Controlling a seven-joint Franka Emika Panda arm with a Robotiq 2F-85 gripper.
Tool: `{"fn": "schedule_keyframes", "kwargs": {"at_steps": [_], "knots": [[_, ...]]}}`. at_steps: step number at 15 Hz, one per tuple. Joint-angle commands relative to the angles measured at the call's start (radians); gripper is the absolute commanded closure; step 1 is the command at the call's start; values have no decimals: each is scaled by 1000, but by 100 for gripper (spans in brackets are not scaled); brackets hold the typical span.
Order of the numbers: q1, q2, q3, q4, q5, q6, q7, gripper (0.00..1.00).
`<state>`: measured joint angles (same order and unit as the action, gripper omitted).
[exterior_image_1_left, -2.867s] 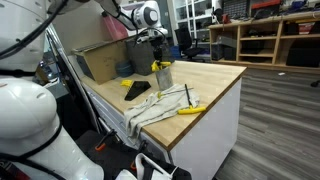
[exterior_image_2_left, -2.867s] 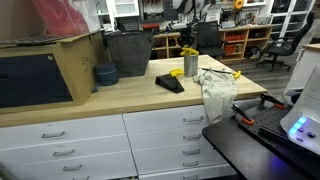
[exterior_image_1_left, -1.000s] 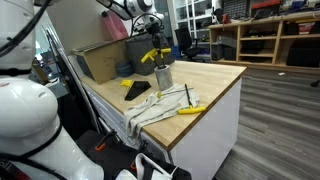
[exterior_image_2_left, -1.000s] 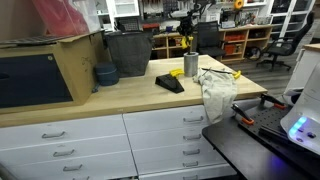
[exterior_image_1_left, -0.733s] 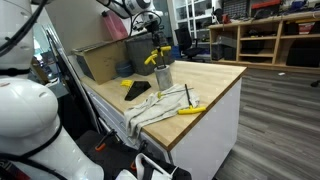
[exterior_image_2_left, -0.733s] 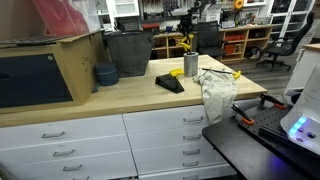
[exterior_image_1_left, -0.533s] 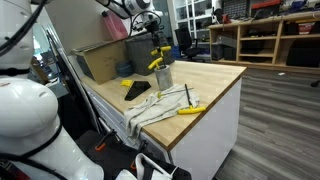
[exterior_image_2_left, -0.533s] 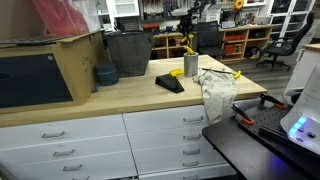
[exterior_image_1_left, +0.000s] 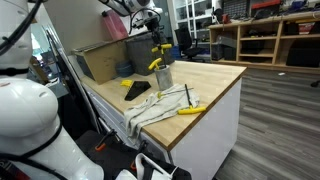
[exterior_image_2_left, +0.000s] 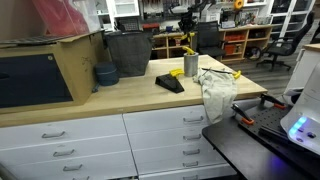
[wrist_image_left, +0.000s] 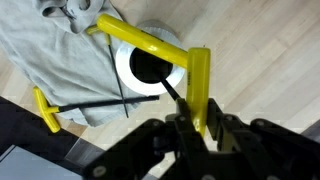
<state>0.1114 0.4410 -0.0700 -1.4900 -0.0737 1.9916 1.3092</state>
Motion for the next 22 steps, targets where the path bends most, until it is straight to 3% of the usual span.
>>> {"fn": "schedule_keyframes", "kwargs": {"at_steps": [1, 8, 12, 17, 22], "knots": [[5, -86, -23, -19, -24, 16, 89, 94], [20, -188, -26, -41, -114, 96, 373, 94], [28, -182, -1, -7, -143, 94, 501, 94], [53, -144, 46, 37, -121, 86, 578, 94], [74, -110, 86, 48, -108, 106, 563, 94]]}}
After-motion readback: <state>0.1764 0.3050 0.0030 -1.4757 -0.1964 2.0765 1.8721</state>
